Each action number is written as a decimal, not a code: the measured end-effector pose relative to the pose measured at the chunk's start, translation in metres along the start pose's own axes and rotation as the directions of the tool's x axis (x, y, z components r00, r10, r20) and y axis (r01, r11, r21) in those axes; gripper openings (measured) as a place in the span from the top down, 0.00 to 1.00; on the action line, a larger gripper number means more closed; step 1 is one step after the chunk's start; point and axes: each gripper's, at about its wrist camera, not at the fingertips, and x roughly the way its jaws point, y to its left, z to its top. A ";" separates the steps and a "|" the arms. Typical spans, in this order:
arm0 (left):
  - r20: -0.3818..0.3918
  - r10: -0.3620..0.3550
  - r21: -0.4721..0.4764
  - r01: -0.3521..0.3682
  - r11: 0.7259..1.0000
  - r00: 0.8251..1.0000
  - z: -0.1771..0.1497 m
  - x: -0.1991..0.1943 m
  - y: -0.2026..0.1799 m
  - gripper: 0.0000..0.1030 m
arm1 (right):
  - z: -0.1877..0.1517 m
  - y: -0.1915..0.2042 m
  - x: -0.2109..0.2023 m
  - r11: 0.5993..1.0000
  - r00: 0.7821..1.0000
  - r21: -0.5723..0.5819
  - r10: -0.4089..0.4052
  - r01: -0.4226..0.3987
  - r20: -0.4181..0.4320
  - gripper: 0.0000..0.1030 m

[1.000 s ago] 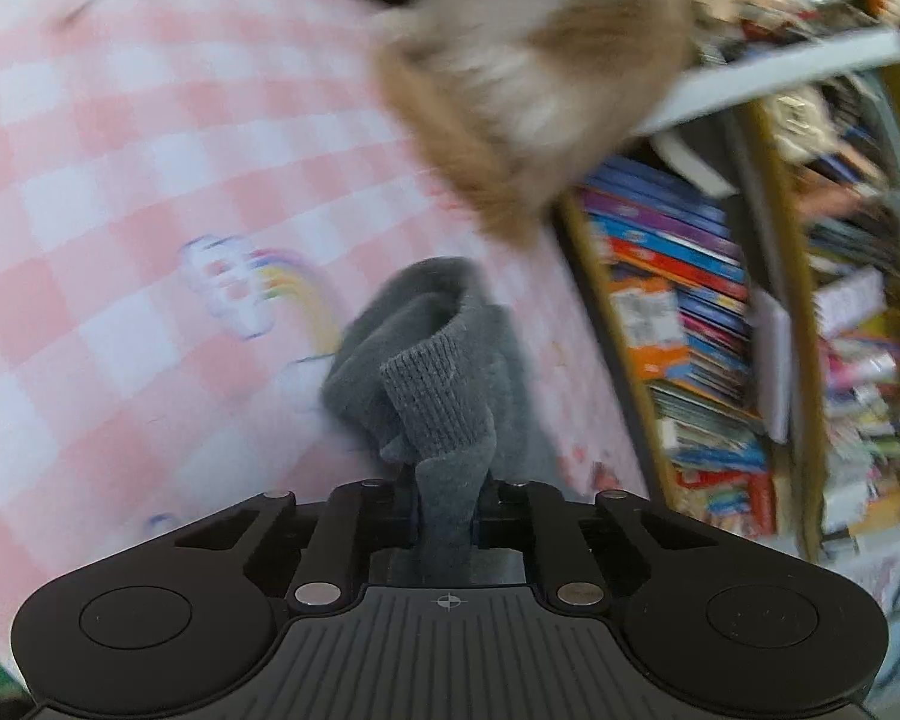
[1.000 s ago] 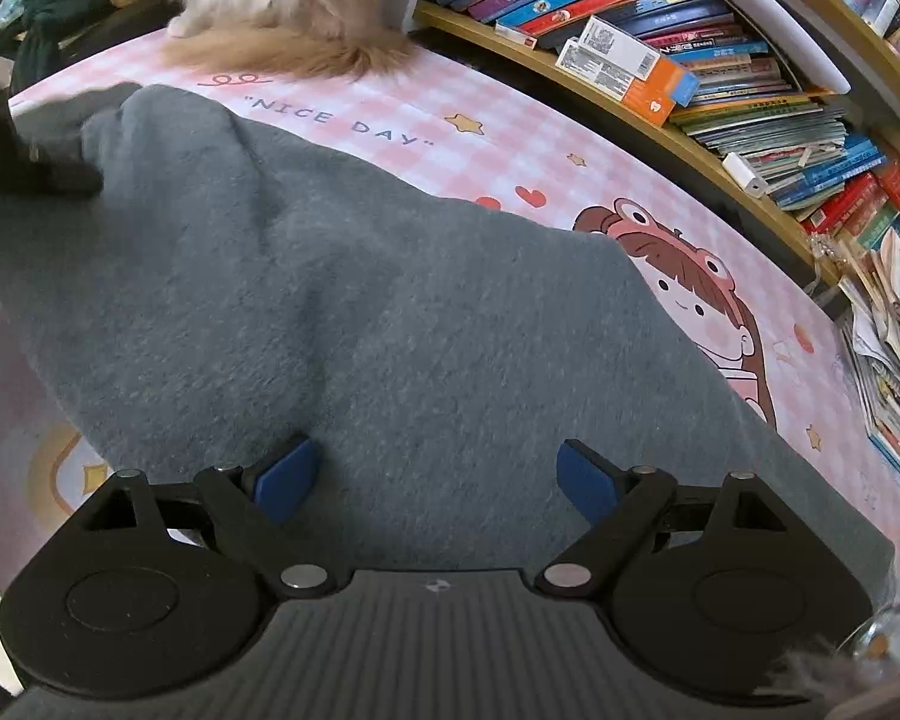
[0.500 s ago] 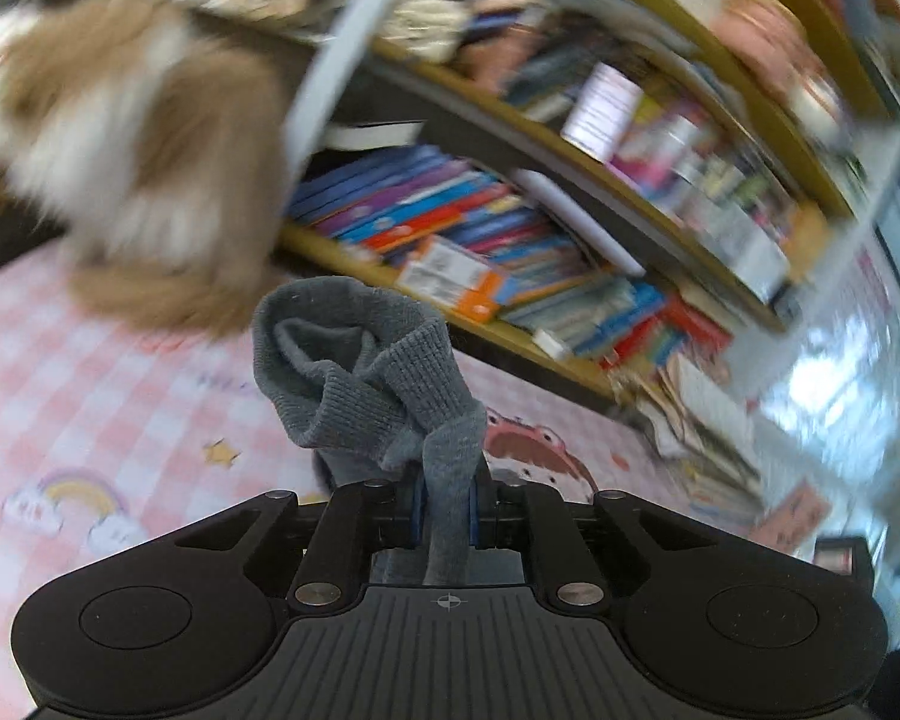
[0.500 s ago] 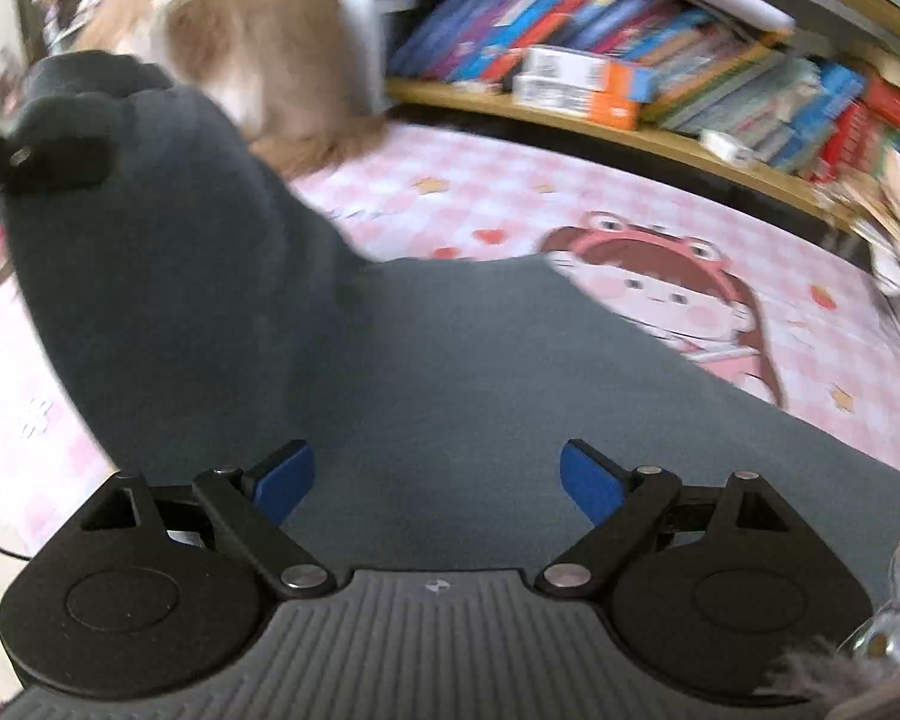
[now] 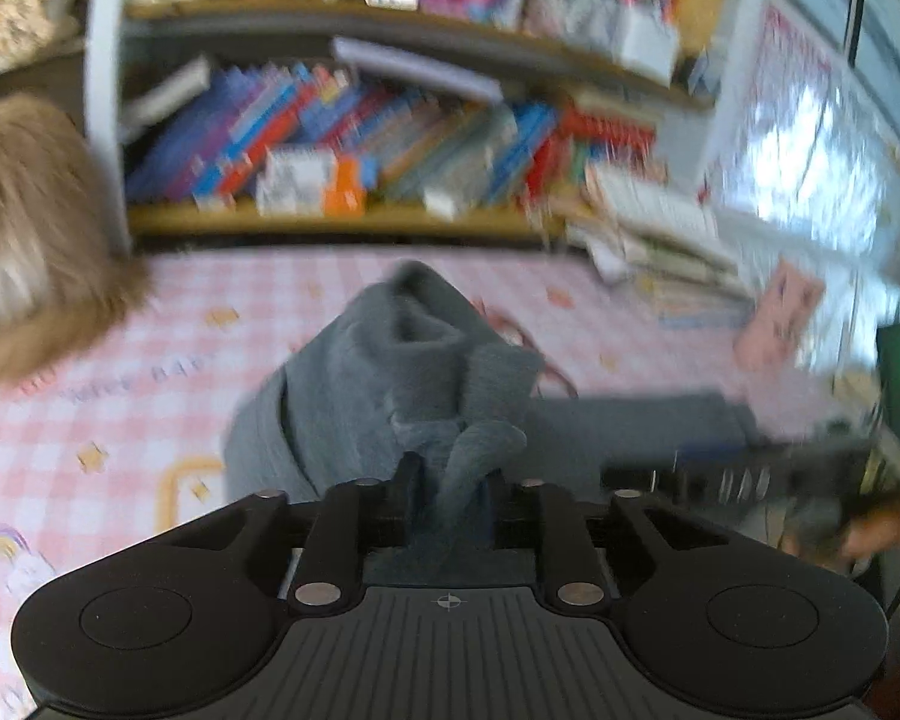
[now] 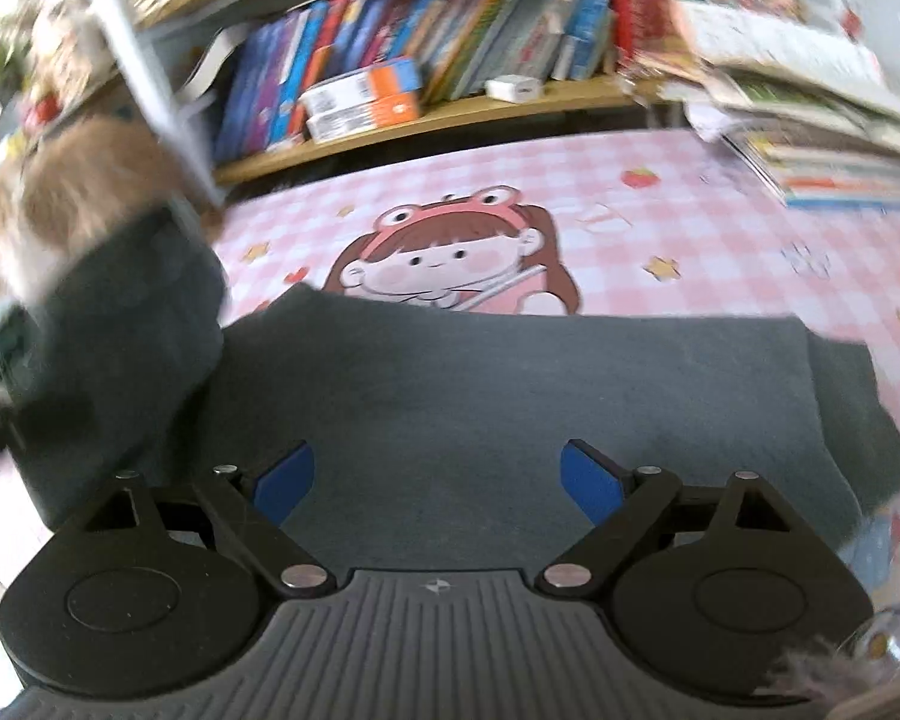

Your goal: Fold clothes

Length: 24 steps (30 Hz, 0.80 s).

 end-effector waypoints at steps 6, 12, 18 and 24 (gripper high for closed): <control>-0.143 -0.141 -0.044 0.136 0.990 0.980 -0.024 0.007 -0.023 0.43 | 0.002 -0.034 0.008 0.956 0.988 0.261 0.149 -0.133 -0.043 0.14; 0.056 -0.059 -0.194 0.068 0.979 0.997 -0.021 -0.034 0.015 0.45 | 0.001 -0.029 0.034 0.834 0.910 0.457 0.399 -0.311 -0.110 0.15; 0.042 0.046 -0.260 -0.034 0.965 0.998 -0.029 -0.033 0.056 0.81 | 0.002 -0.003 0.062 0.825 0.882 0.493 0.422 -0.276 -0.212 0.27; -0.054 0.023 -0.226 -0.035 0.973 0.998 -0.045 -0.011 0.057 0.86 | 0.003 0.016 0.069 0.882 0.904 0.409 0.353 -0.234 -0.243 0.73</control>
